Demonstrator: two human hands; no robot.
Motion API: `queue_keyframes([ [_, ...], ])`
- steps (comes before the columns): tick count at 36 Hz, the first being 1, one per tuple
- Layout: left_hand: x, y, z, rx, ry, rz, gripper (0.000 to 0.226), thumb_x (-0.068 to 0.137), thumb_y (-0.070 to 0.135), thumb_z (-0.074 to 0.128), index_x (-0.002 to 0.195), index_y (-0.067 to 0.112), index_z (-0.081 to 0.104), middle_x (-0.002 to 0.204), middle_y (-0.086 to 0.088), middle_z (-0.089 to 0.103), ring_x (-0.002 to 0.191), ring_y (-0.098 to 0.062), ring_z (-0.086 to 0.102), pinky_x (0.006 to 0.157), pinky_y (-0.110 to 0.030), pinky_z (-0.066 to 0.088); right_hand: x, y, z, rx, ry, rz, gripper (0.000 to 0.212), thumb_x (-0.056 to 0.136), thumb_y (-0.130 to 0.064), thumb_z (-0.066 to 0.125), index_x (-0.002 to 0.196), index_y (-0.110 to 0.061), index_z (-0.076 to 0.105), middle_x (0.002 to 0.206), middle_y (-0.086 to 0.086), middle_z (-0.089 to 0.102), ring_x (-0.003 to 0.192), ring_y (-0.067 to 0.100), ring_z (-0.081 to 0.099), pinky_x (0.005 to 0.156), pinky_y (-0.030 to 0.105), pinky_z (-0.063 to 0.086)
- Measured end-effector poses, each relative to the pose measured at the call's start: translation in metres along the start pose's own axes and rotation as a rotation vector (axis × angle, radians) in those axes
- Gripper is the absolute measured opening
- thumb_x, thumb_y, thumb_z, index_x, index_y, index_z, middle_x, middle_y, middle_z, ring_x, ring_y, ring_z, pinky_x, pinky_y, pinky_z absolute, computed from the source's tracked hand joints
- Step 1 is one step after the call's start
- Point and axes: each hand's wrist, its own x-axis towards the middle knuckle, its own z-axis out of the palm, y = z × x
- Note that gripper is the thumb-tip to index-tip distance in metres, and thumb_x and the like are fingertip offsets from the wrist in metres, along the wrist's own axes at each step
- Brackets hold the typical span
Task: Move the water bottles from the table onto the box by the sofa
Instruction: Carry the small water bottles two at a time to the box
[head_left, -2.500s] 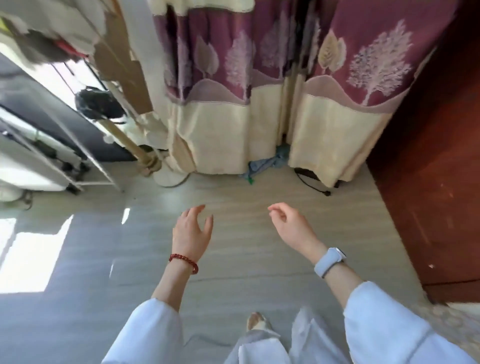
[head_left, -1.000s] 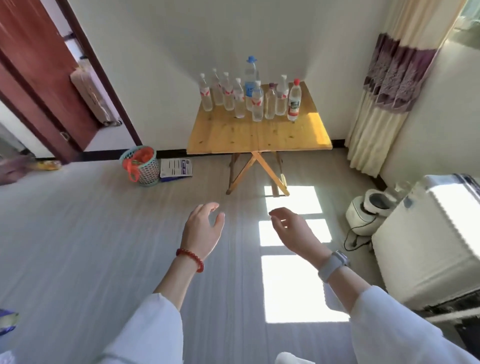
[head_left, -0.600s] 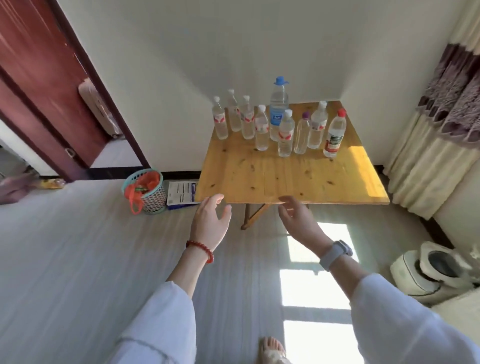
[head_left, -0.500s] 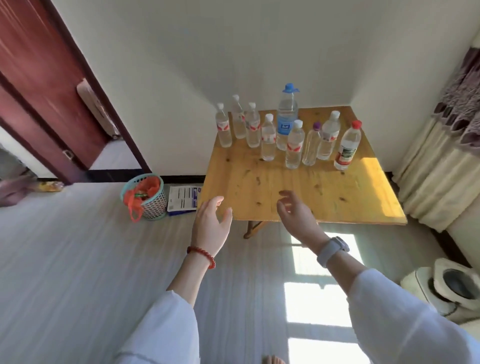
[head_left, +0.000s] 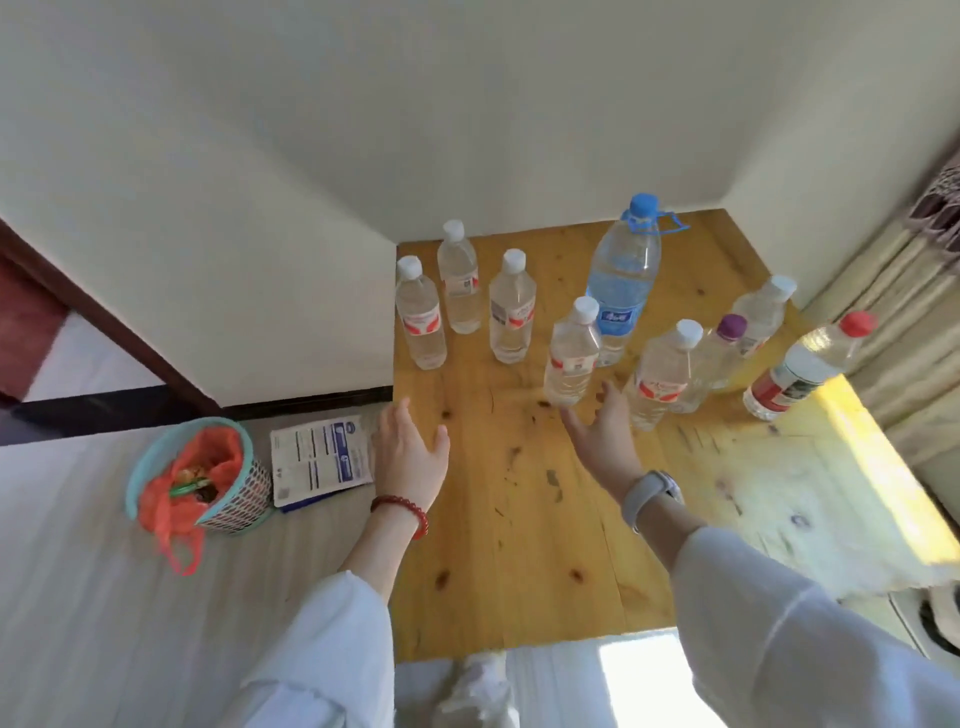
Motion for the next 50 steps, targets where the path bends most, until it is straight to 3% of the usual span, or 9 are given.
queue_keyframes([
  [9, 0.158, -0.02, 0.034, -0.083, -0.01, -0.01, 0.081, 0.084, 0.028, 0.061, 0.144, 0.008, 0.011, 0.151, -0.016, 0.018, 0.139, -0.029, 0.02, 0.11, -0.041, 0.025, 0.104, 0.014, 0.058, 0.142, 0.228, 0.241, 0.082, 0.077, -0.021, 0.07, 0.138, -0.003, 0.019, 0.142, 0.017, 0.031, 0.131, 0.033, 0.031, 0.107, 0.04, 0.031],
  [12, 0.195, -0.028, 0.045, -0.136, -0.028, 0.001, 0.09, 0.078, 0.032, 0.068, 0.144, 0.012, 0.01, 0.151, -0.012, 0.02, 0.139, -0.028, 0.02, 0.111, -0.046, 0.025, 0.118, 0.019, 0.068, 0.161, 0.328, 0.251, 0.077, 0.076, -0.018, 0.071, 0.135, -0.004, 0.022, 0.137, 0.015, 0.036, 0.126, 0.03, 0.038, 0.099, 0.031, 0.034],
  [16, 0.222, -0.031, 0.054, -0.355, -0.068, 0.067, 0.075, 0.069, 0.026, 0.077, 0.128, 0.027, 0.033, 0.126, 0.005, 0.047, 0.117, -0.011, 0.045, 0.095, -0.026, 0.04, 0.125, 0.02, 0.077, 0.198, 0.384, 0.215, 0.077, 0.076, -0.018, 0.071, 0.136, -0.012, 0.023, 0.124, -0.004, 0.037, 0.114, 0.013, 0.041, 0.094, 0.024, 0.033],
  [22, 0.228, -0.031, 0.055, -0.384, -0.043, 0.098, 0.069, 0.069, 0.029, 0.077, 0.125, 0.021, 0.039, 0.117, 0.008, 0.048, 0.106, -0.004, 0.046, 0.081, -0.017, 0.039, 0.121, 0.02, 0.077, 0.207, 0.366, 0.231, 0.075, 0.076, -0.018, 0.071, 0.133, -0.01, 0.024, 0.121, -0.004, 0.038, 0.109, 0.011, 0.042, 0.093, 0.026, 0.036],
  [33, 0.133, -0.034, 0.044, -0.357, -0.219, 0.212, 0.078, 0.062, 0.037, 0.08, 0.128, 0.022, 0.042, 0.12, -0.002, 0.052, 0.107, -0.008, 0.049, 0.08, -0.011, 0.038, 0.044, 0.01, 0.055, 0.263, 0.203, 0.21, 0.058, 0.069, -0.047, 0.069, 0.114, -0.031, 0.036, 0.115, -0.003, 0.054, 0.106, 0.014, 0.056, 0.09, 0.038, 0.05],
  [38, 0.069, -0.026, 0.046, -0.411, -0.351, 0.246, 0.071, 0.061, 0.058, 0.061, 0.123, 0.033, 0.039, 0.108, 0.016, 0.045, 0.105, -0.004, 0.044, 0.079, -0.011, 0.038, -0.013, 0.015, 0.03, 0.286, 0.16, 0.221, 0.048, 0.066, -0.053, 0.064, 0.105, -0.051, 0.036, 0.113, -0.006, 0.056, 0.103, 0.012, 0.059, 0.087, 0.038, 0.052],
  [43, 0.004, -0.01, 0.056, -0.452, -0.524, 0.295, 0.071, 0.067, 0.059, 0.056, 0.123, 0.018, 0.044, 0.111, -0.003, 0.053, 0.098, -0.006, 0.053, 0.077, -0.005, 0.041, -0.087, 0.039, -0.004, 0.265, 0.135, 0.266, 0.039, 0.073, -0.047, 0.065, 0.104, -0.047, 0.04, 0.111, -0.004, 0.063, 0.097, 0.012, 0.064, 0.082, 0.038, 0.056],
  [47, -0.062, 0.015, 0.059, -0.438, -0.665, 0.38, 0.053, 0.063, 0.061, 0.055, 0.108, 0.034, 0.045, 0.097, 0.006, 0.062, 0.082, 0.001, 0.06, 0.066, -0.011, 0.046, -0.165, 0.061, -0.037, 0.221, 0.257, 0.302, 0.036, 0.082, -0.024, 0.064, 0.1, -0.045, 0.041, 0.094, -0.017, 0.064, 0.081, -0.007, 0.063, 0.072, 0.011, 0.05],
  [50, -0.122, 0.035, 0.064, -0.4, -0.776, 0.462, 0.05, 0.059, 0.063, 0.056, 0.101, 0.036, 0.045, 0.09, 0.01, 0.061, 0.078, -0.003, 0.061, 0.065, -0.019, 0.048, -0.235, 0.077, -0.067, 0.201, 0.36, 0.371, 0.04, 0.083, -0.027, 0.064, 0.115, -0.032, 0.041, 0.093, -0.015, 0.063, 0.084, 0.001, 0.063, 0.079, 0.025, 0.052],
])
